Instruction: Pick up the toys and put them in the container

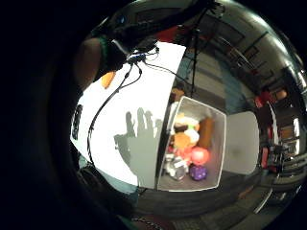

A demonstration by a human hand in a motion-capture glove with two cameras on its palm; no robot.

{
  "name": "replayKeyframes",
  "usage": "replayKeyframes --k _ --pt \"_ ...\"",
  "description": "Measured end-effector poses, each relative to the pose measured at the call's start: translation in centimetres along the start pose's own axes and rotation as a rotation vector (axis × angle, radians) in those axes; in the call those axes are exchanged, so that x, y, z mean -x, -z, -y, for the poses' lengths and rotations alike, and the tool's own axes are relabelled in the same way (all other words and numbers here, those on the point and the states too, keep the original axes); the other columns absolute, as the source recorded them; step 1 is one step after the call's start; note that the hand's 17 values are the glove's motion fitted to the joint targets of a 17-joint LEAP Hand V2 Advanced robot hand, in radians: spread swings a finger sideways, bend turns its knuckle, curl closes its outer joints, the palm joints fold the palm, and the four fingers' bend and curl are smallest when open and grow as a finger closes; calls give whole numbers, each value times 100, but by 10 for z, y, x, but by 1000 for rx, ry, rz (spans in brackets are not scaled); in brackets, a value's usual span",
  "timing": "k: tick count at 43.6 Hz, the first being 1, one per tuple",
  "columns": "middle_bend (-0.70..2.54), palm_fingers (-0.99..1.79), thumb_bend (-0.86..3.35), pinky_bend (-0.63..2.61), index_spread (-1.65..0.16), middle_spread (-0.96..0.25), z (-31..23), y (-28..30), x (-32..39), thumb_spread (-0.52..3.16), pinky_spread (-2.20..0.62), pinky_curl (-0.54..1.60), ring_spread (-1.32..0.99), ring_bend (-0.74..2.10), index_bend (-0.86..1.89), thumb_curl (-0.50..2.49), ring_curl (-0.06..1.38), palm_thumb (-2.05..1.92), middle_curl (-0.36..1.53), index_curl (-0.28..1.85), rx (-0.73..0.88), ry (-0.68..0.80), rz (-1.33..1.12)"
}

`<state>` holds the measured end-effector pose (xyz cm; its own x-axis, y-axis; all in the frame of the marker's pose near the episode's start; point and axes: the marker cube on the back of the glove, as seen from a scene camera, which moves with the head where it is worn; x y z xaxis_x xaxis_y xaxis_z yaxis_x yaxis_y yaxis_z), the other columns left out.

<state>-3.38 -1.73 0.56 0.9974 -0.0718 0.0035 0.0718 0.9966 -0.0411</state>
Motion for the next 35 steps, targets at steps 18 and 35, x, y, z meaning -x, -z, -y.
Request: replayKeyframes --k 18,35 --pt "22 55 4 66 -36 -15 77 -37 51 143 -12 25 -31 58 18 12 19 -1 13 18 -118 -7 111" --pt "20 31 8 86 -37 -17 263 -196 136 150 -18 35 -33 56 11 22 23 10 20 21 209 -207 58"
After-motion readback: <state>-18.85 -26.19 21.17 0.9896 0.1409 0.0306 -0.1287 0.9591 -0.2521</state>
